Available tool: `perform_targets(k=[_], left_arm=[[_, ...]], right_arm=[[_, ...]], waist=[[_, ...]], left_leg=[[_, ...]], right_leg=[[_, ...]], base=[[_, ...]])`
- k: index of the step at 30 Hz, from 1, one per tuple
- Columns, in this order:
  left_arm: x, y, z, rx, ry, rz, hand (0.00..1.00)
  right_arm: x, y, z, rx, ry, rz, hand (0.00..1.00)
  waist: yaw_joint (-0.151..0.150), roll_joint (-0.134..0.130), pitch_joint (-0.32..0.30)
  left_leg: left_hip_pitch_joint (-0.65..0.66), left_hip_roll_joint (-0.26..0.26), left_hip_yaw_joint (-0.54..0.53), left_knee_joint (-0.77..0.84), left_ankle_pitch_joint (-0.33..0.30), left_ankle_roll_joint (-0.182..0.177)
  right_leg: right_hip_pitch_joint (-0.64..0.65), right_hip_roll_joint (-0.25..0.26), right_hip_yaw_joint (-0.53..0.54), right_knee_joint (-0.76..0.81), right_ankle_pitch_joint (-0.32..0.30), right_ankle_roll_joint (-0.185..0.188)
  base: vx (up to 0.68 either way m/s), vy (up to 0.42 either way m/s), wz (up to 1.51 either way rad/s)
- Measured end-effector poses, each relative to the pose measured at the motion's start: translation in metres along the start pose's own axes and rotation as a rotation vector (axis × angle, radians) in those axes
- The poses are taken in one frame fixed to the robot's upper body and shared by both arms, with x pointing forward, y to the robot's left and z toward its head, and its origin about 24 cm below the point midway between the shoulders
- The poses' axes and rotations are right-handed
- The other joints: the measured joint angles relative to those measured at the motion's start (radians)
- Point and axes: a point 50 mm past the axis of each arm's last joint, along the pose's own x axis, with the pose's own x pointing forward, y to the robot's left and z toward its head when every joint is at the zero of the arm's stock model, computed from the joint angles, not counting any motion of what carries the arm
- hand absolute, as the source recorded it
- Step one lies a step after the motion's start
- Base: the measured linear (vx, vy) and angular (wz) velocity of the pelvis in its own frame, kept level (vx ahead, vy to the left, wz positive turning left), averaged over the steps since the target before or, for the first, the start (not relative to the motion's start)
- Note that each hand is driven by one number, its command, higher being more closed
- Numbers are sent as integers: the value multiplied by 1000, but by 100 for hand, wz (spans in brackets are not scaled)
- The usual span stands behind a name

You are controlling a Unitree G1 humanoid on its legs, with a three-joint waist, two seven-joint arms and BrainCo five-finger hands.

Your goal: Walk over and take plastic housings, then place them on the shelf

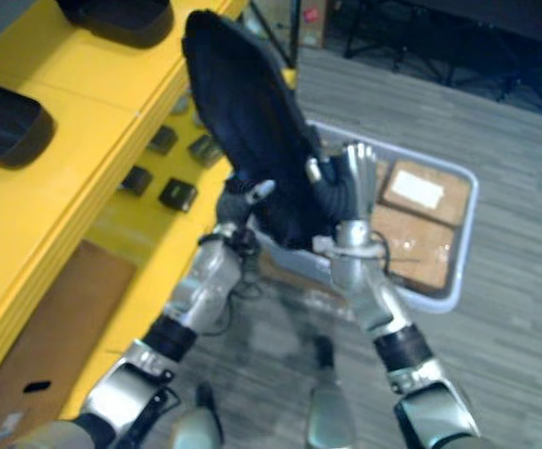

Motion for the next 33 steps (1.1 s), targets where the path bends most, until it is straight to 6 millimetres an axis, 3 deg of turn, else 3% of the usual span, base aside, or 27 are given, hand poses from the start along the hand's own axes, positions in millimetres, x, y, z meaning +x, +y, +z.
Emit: perform_targets(k=[5,6,12,33], left_arm=[[0,0,-4,12,17,2,0],[0,0,-4,12,17,2,100],[0,1,-6,24,45,15,100],[4,1,5,-61,-19,28,100]], right_arm=[[0,5,-5,3,25,14,100],[2,7,-3,10,22,14,100],[6,18,-1,43,33,20,100],[9,22,8,189,60,-7,100]], waist=[[6,0,0],[7,0,-1],[9,0,-1],[7,0,-1]], left_leg=[[14,-1,-2,-2,-1,1],[12,-2,-1,-2,-1,1],[11,-6,-1,-2,0,1],[14,-6,2,-1,0,1]], right_leg=[[28,-2,-4,-14,0,1],[28,-3,-4,-20,1,1],[28,-7,-5,-31,14,1],[29,-7,-3,-36,18,0]], base=[[-7,4,0],[-34,22,1],[0,0,0],[0,0,0]])
